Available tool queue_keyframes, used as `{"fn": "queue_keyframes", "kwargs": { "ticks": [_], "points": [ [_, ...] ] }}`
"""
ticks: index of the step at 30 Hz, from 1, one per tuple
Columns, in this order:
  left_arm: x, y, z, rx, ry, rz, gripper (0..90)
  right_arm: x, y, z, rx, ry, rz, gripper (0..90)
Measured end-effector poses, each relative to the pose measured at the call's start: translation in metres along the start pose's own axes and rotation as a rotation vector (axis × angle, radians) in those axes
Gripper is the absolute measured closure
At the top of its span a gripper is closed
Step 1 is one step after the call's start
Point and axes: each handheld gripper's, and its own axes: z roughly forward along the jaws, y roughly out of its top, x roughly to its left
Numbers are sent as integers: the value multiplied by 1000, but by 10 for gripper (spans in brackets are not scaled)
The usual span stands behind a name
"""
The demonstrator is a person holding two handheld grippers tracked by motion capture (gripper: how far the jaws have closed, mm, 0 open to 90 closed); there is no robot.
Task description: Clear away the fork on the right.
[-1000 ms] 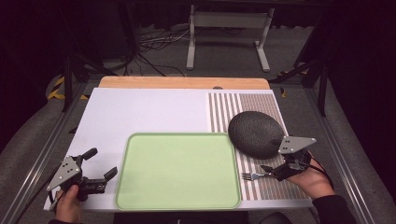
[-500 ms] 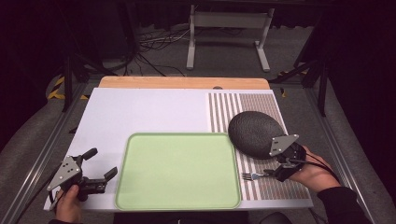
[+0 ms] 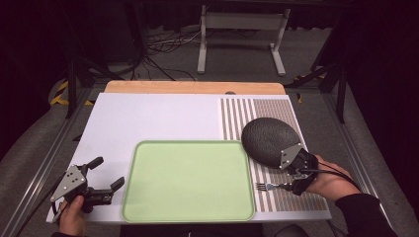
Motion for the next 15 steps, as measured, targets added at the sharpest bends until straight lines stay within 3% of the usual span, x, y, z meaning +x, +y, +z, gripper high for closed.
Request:
{"fn": "queue_keyframes", "kwargs": {
  "ticks": [10,15],
  "points": [
    [0,0,1,-1,6,-8,1,2,2,11,114,51,-40,113],
    [0,-1,1,8,5,-7,1,3,2,13,134,67,-49,145]
  ]
}}
